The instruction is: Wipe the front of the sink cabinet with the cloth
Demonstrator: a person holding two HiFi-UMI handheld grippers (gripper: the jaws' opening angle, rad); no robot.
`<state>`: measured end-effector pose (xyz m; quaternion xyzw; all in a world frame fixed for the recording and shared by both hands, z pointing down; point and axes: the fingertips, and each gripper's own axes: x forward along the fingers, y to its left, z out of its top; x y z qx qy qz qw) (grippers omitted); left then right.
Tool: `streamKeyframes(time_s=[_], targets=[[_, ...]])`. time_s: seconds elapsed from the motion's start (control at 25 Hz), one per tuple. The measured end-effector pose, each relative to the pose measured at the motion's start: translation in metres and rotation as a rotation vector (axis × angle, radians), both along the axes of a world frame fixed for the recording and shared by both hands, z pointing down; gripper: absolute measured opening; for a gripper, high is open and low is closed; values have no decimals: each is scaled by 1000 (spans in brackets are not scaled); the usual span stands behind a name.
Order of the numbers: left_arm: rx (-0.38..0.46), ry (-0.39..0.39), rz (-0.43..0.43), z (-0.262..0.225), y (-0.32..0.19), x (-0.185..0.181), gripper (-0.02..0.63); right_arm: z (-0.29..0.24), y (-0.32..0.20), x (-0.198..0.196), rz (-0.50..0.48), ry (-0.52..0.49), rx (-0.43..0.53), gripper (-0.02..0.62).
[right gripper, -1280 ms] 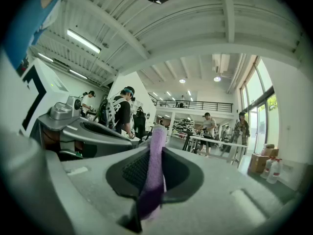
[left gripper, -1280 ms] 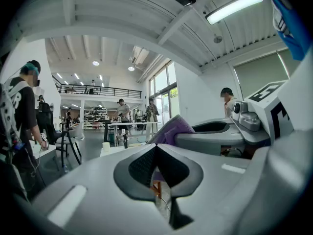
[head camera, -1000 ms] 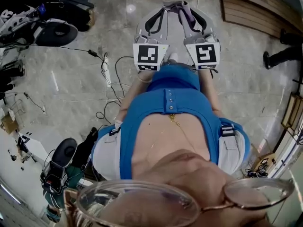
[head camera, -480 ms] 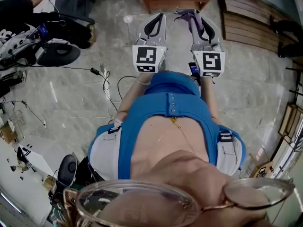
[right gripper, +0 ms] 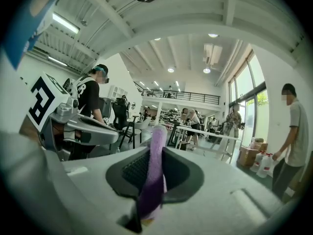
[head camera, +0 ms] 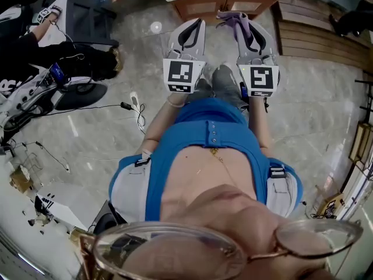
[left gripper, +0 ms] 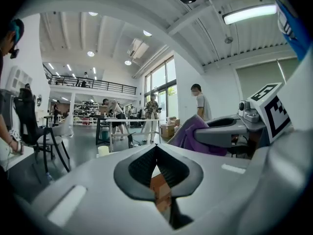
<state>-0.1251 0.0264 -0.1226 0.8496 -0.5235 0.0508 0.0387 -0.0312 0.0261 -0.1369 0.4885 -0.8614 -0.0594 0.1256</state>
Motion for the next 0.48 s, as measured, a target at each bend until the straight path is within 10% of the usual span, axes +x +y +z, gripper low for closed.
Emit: streamKeyframes(time_s=[0.48], targets=[[-125, -4, -8, 98, -125, 17, 2, 121, -137, -13, -212, 29, -157, 54]])
